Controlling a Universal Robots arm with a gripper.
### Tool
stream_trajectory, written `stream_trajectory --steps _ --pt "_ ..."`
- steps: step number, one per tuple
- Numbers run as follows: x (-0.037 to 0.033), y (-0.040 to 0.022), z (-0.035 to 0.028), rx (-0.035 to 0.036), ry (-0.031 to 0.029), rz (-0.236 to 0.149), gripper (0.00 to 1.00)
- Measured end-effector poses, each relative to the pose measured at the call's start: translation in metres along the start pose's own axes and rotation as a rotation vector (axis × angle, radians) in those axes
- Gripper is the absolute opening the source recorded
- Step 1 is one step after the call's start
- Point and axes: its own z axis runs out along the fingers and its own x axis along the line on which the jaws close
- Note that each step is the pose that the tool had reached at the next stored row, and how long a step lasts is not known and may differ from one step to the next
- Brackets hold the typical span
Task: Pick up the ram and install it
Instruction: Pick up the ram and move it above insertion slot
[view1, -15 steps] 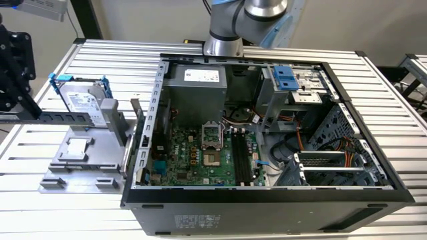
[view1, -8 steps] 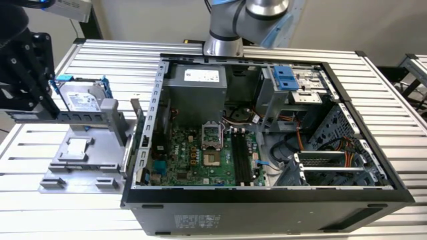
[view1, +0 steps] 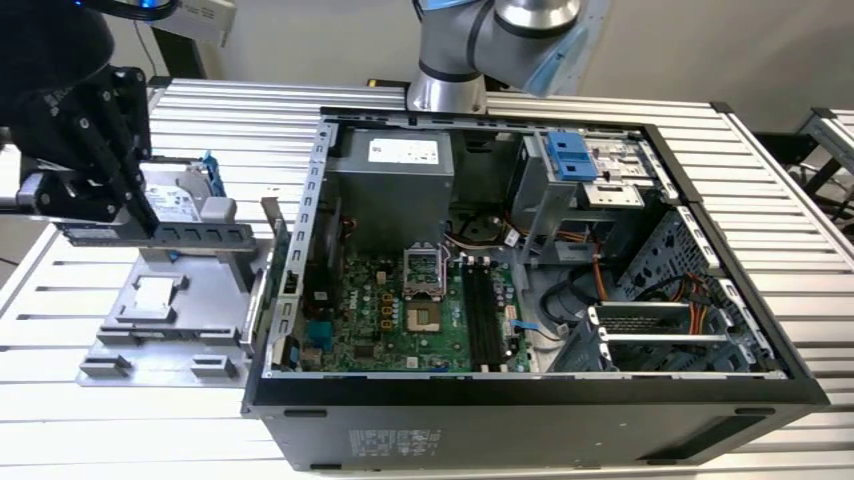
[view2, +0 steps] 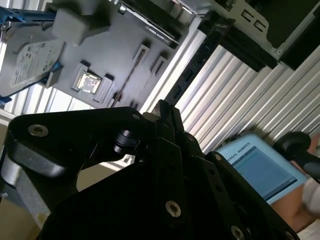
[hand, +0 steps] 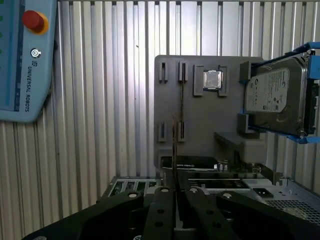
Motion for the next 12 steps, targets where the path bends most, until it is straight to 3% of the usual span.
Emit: stream_trajectory --steps 12 --pt "-0.0012 -0.0503 0.0 -0.0034 0.0 0.0 0.0"
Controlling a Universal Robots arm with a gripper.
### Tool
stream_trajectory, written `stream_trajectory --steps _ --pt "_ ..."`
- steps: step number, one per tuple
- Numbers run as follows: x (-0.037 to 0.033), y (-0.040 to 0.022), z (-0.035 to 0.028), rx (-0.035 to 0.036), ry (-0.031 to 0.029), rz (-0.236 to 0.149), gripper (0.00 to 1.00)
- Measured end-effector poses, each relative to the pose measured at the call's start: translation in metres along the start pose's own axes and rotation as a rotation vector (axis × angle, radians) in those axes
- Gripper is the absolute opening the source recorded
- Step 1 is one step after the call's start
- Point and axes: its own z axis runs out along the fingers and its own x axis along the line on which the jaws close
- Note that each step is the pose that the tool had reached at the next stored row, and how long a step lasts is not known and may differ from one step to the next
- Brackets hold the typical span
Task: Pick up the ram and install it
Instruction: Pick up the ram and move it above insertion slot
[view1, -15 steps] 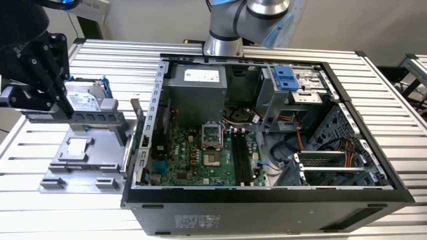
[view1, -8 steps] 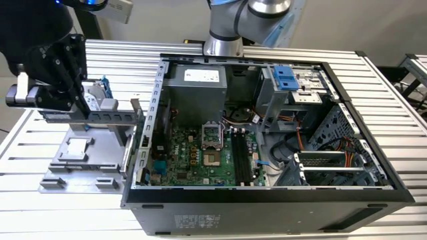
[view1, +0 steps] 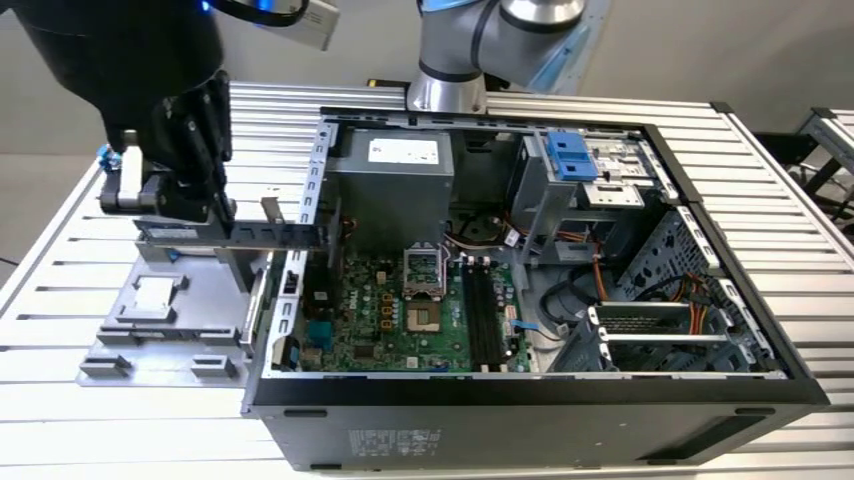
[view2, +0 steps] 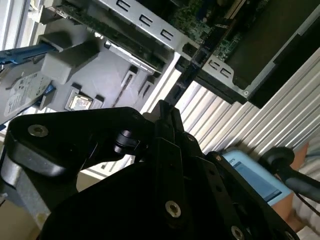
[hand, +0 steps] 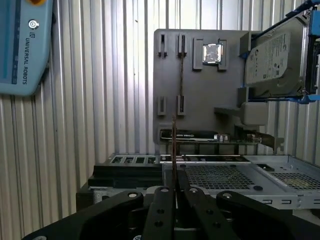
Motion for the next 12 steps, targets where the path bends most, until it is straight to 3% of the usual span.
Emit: stream_trajectory --steps 12 --pt "-0.0017 -0.0427 0.0006 -0.0012 0.0001 0.0 0.0"
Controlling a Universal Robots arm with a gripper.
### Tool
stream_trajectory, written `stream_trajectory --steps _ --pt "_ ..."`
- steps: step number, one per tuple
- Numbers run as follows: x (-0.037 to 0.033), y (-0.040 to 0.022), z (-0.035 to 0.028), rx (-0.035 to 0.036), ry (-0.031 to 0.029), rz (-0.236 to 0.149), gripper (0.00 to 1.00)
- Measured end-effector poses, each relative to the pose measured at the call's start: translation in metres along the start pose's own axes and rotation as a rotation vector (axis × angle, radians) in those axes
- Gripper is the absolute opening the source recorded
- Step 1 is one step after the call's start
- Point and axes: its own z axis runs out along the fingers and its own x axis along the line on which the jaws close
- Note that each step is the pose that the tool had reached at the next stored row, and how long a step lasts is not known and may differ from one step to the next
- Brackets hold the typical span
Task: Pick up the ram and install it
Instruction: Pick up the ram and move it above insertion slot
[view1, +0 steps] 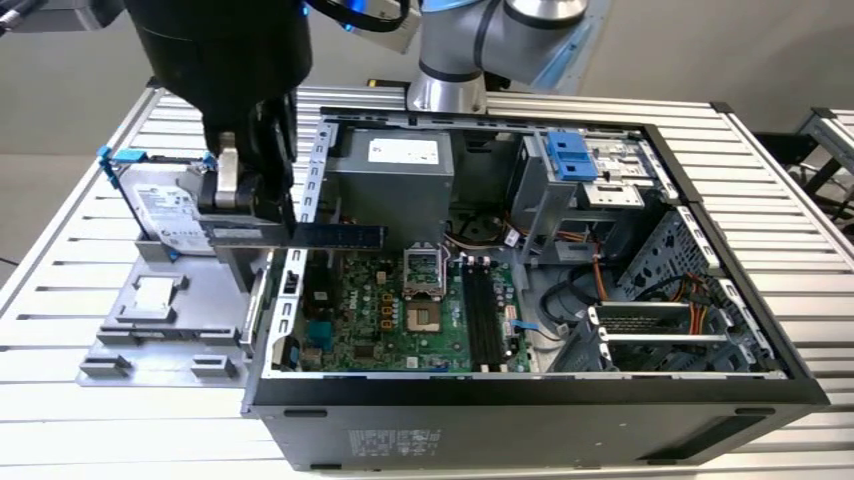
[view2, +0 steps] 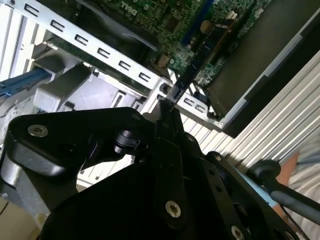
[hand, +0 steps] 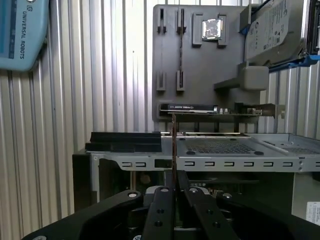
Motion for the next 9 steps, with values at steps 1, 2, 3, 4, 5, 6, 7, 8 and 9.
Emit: stream_trajectory --steps 1,2,3,4,5,6,7,8,9 --pt "-0.0002 -0.0028 0.0003 -0.0001 0.0 0.0 0.0" --pt "-0.0003 -0.0056 0.0007 0.0 0.0 0.0 0.0" --pt "-0.0005 -0.0084 0.0011 0.0 0.0 0.0 0.0" --pt "-0.0007 -0.0113 0.0014 0.0 0.0 0.0 0.0" --pt "-0.001 -0.0143 0.0018 0.0 -0.0001 0.0 0.0" --pt "-0.0013 -0.0172 0.0022 0.0 0.0 0.0 0.0" --pt "-0.0015 -0.0201 0.0026 0.0001 -0.0001 0.0 0.0" --pt "-0.0018 -0.0228 0.003 0.0 -0.0001 0.0 0.0" --pt "-0.0022 -0.0255 0.0034 0.0 0.0 0.0 0.0"
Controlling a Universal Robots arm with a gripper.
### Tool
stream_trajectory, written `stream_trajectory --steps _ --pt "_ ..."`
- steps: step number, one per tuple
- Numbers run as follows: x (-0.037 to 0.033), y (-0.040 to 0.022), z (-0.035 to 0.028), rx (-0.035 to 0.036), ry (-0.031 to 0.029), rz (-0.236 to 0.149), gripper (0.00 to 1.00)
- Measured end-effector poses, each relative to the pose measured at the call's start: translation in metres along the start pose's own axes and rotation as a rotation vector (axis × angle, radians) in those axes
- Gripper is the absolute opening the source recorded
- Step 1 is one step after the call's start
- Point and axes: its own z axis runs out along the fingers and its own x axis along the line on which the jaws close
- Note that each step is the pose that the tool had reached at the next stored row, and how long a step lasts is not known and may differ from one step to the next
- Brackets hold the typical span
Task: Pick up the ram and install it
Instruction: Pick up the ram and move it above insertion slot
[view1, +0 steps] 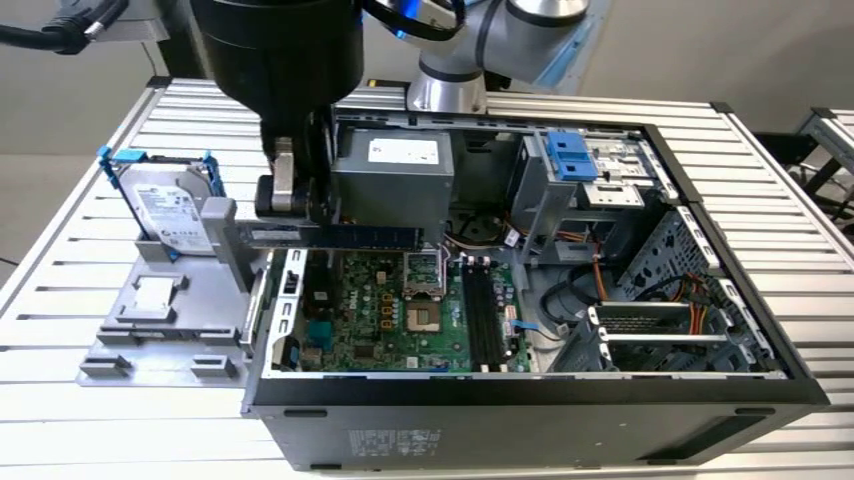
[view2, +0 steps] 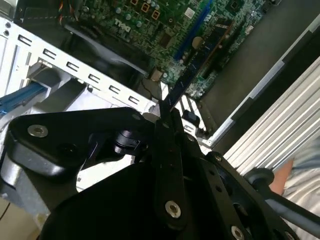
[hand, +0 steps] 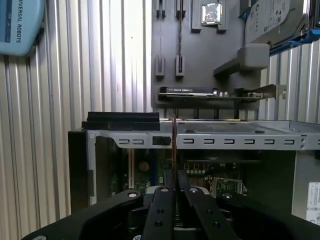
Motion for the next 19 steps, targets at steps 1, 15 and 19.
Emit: stream_trajectory --steps 1,15,19 --pt "-0.0003 -0.0027 0.0004 0.0 -0.0001 0.0 0.0" --pt "-0.0034 -0.0471 0.0037 0.0 0.0 0.0 0.0" --pt "-0.004 -0.0609 0.004 0.0 -0.0001 0.0 0.0"
